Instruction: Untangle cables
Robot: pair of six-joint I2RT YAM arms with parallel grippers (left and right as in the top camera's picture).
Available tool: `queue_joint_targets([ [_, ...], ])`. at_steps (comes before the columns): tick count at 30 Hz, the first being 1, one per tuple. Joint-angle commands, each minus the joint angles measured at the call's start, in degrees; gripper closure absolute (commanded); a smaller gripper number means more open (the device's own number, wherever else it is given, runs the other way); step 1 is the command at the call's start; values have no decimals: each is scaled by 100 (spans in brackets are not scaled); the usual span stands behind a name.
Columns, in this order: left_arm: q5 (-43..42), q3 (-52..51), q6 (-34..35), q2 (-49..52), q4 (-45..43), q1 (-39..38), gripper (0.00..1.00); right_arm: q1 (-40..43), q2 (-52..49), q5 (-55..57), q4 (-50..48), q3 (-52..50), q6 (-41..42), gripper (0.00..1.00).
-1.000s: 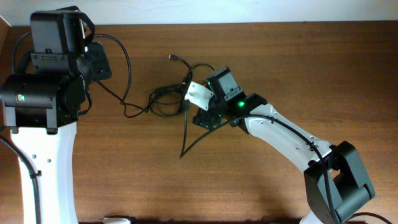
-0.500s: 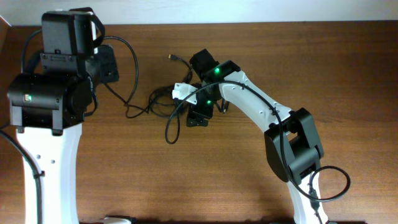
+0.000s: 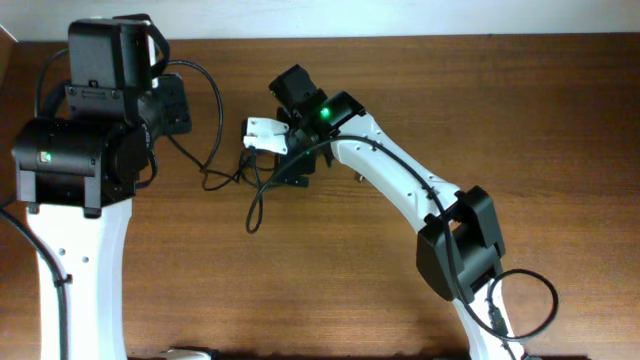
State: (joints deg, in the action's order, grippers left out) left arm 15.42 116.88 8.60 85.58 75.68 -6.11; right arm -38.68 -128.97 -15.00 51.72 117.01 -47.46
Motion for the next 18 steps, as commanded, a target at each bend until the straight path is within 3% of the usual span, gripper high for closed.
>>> queue_joint_targets([
  [1, -4, 81, -59, -96, -13, -17, 100, 13, -400, 28, -11, 55, 144, 1],
  [9, -4, 81, -59, -96, -15, -17, 100, 11, -1001, 28, -68, 55, 339, 1],
  [10, -4, 81, -59, -96, -15, -17, 100, 13, -1019, 28, -87, 55, 341, 8],
  [11, -4, 81, -59, -96, -15, -17, 100, 13, -1019, 31, -107, 55, 341, 89],
  [12, -4, 81, -59, -96, -15, -17, 100, 13, -1019, 55, -151, 55, 459, 96],
  [18, -4, 81, -59, -96, -13, -17, 100, 173, -726, 66, -55, 144, 1049, 96],
])
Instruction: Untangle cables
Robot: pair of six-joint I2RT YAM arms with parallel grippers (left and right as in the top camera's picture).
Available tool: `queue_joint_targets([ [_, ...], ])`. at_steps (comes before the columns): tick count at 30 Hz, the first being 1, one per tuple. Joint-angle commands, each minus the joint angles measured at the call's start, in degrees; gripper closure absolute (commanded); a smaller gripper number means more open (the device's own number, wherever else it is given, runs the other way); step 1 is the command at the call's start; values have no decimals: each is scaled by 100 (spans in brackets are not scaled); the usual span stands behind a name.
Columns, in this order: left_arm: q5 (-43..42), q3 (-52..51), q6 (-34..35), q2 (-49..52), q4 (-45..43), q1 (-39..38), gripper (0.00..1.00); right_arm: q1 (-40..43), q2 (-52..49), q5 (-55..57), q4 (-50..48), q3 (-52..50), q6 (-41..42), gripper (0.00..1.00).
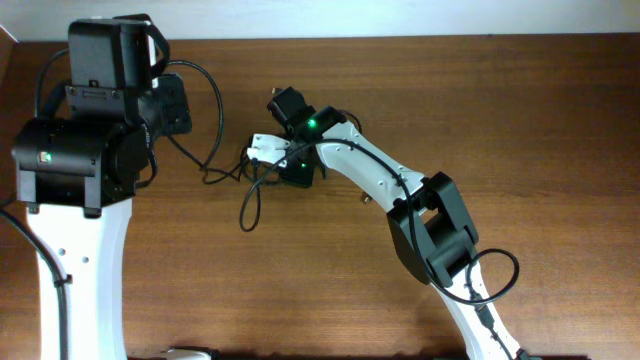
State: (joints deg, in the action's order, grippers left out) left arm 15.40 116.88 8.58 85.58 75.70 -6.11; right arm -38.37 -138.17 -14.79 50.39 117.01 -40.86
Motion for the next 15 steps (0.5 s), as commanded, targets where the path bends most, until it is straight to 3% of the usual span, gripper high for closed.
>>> queue_joint_targets([
  [1, -2, 81, -57, -96, -15, -17, 100, 219, 422, 48, 164, 197, 391, 96],
  [4, -4, 81, -55, -96, -15, -17, 100, 557, 1368, 46, 339, 525, 911, 96],
  [9, -2, 81, -55, -96, -17, -17, 100, 1429, 3510, 332, 450, 623, 2717, 96],
  [13, -7, 81, -55, -96, -24, -17, 100, 1821, 5357, 407, 487, 623, 3456, 96],
  [15, -26, 81, -52, -96, -17, -17, 100, 1821, 5608, 503, 343, 621, 3453, 96],
])
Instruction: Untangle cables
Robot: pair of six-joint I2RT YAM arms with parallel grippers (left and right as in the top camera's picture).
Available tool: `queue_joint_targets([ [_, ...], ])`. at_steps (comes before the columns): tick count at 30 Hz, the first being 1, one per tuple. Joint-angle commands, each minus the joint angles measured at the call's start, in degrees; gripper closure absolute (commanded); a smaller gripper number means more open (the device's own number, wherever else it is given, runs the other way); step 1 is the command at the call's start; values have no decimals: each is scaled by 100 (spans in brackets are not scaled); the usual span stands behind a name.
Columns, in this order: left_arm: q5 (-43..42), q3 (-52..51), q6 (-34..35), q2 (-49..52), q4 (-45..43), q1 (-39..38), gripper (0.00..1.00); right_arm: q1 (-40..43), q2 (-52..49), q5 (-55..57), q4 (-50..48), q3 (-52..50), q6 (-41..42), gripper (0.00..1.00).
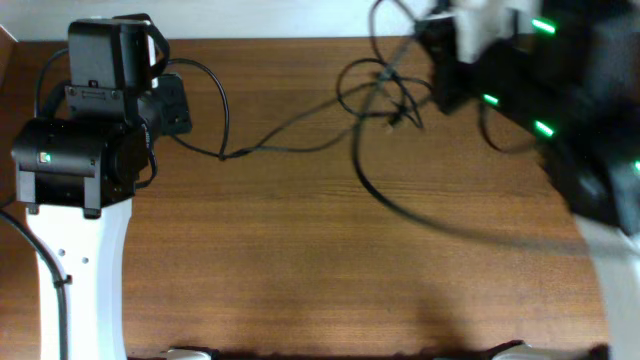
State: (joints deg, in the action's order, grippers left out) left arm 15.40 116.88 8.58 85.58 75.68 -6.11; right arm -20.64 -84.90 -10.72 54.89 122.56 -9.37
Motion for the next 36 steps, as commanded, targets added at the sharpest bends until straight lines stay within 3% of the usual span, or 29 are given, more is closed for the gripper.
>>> queue_joint_targets([
  [1, -90, 81, -52, -96, -13, -17, 100, 48, 63, 94, -136, 55, 328, 96],
  [6, -256, 55, -59, -61, -63, -17, 100, 48, -1784, 608, 205, 52, 407, 96],
  [9, -192, -304, -229, 409, -562, -13, 100, 48, -1456, 791, 232, 592, 413, 96],
  [14, 203, -901, -223, 1829, -1985, 28, 100, 48, -953, 2227, 1934, 2778, 409, 96],
  [19, 525, -901, -216, 2747, -2461, 754, 100, 61, -448, 3095, 2533, 3239, 385, 96],
  [25, 227, -901, -140, 2756, -2256, 1268, 100, 1303, -765, 2957, 2533, 3237, 540, 96],
  [27, 111, -901, -140, 2754, -2201, 1104, 100, 1578, -966, 2155, 2647, 3217, 535, 96],
  [30, 63, -894, -144, 2712, -2184, 675, 100, 1456, -1390, 487, 2763, 3104, 533, 96],
  [34, 42, -763, -149, 2459, -2205, 501, 100, 868, -2295, 332, 3554, 3034, 428, 96],
  [36, 35, -721, -184, 2267, -2210, 503, 100, 529, -2677, 396, 3790, 3034, -140, 93],
])
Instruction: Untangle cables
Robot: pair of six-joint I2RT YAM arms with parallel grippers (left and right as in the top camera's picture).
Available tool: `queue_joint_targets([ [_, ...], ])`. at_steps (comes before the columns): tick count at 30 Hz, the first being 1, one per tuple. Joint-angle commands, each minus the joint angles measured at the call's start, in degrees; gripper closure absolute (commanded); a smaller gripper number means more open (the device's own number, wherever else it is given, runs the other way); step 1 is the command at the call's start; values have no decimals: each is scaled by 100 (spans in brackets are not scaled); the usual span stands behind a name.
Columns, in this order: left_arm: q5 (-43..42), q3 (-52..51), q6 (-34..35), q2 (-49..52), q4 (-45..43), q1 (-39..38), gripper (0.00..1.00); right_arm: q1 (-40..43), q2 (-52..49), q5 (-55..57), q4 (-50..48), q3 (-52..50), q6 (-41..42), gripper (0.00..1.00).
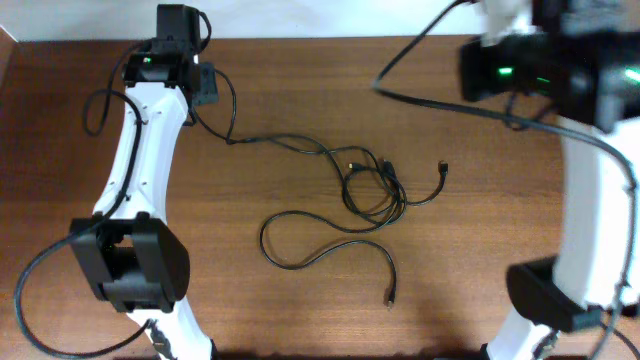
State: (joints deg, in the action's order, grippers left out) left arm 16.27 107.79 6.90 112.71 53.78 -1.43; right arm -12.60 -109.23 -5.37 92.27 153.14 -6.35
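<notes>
Black cables lie mid-table: a knotted bunch (372, 188) with a plug end (443, 167), and a looser loop (300, 245) ending in a connector (389, 296). One strand (275, 140) runs from the bunch to my left gripper (203, 88) at the far left edge, which looks shut on its end. My right gripper (495, 35) is raised high at the far right, blurred and close to the camera. It holds a white plug (500, 10), from which a black cable (400, 65) hangs.
The brown wooden table (300, 320) reaches a white wall along the far edge. The left arm's base stands at the near left, the right arm's base at the near right. A dark lead (560, 135) crosses the right arm.
The left arm, then folded high near the camera, now reaches low to the far left. The cables, then strung across the far side, now lie slack mid-table. The right gripper stays raised.
My right gripper was first down on the white plug in a tight tangle beside the left gripper. It then stood high at the far right with the plug, cables stretched out. Now the cables lie spread mid-table in a bunch and a loop.
</notes>
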Motion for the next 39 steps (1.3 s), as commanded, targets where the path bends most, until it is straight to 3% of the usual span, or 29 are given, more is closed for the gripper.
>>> queue_joint_targets([
  [1, -337, 188, -15, -686, -13, 31, 100, -494, -431, 28, -391, -24, -1322, 55],
  [4, -802, 188, -15, -992, 68, 31, 100, -588, -328, 833, -2135, -7, -1471, 32],
  [5, -813, 188, -15, -1163, 229, 31, 100, -577, -243, 1019, -3427, -7, -1690, 9],
  [7, -791, 188, -22, -1309, 422, 31, 100, -535, -201, 1003, -4295, -9, -1998, 9],
  [10, -699, 188, -83, -1346, 546, 33, 100, -533, 428, 881, -3805, -442, -1998, 3],
  [12, -651, 188, -101, -1353, 551, 35, 100, -533, 1414, 887, -4264, -1928, -2004, 3],
  [13, -616, 188, -101, -1353, 549, 35, 100, -533, 2129, 890, -4789, -3126, -2157, 3],
  [14, -619, 188, -101, -1353, 544, 35, 100, -533, 3274, 1001, -5606, -4996, -2389, 3],
  [18, -621, 188, -98, -1353, 553, 35, 100, -529, 5263, 1552, -7517, -8697, -2319, 1],
  [19, -621, 188, -101, -1353, 590, 35, 100, -529, 5386, 1615, -7418, -9211, -2291, 1],
  [22, -621, 188, -98, -1353, 614, 35, 100, -529, 5005, 1773, -7410, -10139, -629, 1],
  [23, -623, 188, -98, -1353, 634, 35, 100, -544, 4511, 1453, -7401, -10264, -59, 1],
  [26, -623, 188, -101, -1353, 682, 35, 100, -546, 3523, 269, -7318, -10264, 459, 1],
  [28, -621, 188, -101, -1353, 673, 35, 100, -579, 2918, -1300, -7193, -10260, 896, 1],
  [30, -623, 188, -101, -1353, 658, 35, 100, -671, 2826, -2719, -7027, -10257, 599, 1],
  [31, -621, 188, -101, -1353, 645, 35, 100, -839, 2857, -3829, -6651, -10255, -483, 1],
  [32, -621, 188, -101, -1353, 645, 35, 100, -975, 2861, -4033, -6275, -10255, -1156, 1],
  [34, -621, 188, -101, -1353, 647, 35, 100, -1226, 2861, -3759, -5615, -10255, -1989, 1],
  [35, -623, 188, -101, -1353, 647, 35, 100, -1486, 2859, -3438, -5434, -10257, -1991, 1],
  [37, -623, 188, -98, -1353, 649, 35, 100, -1937, 2850, -2656, -5821, -10257, -1357, 1],
  [39, -643, 188, -101, -1353, 667, 35, 100, -2341, 2848, -1038, -6251, -10257, -739, 1],
])
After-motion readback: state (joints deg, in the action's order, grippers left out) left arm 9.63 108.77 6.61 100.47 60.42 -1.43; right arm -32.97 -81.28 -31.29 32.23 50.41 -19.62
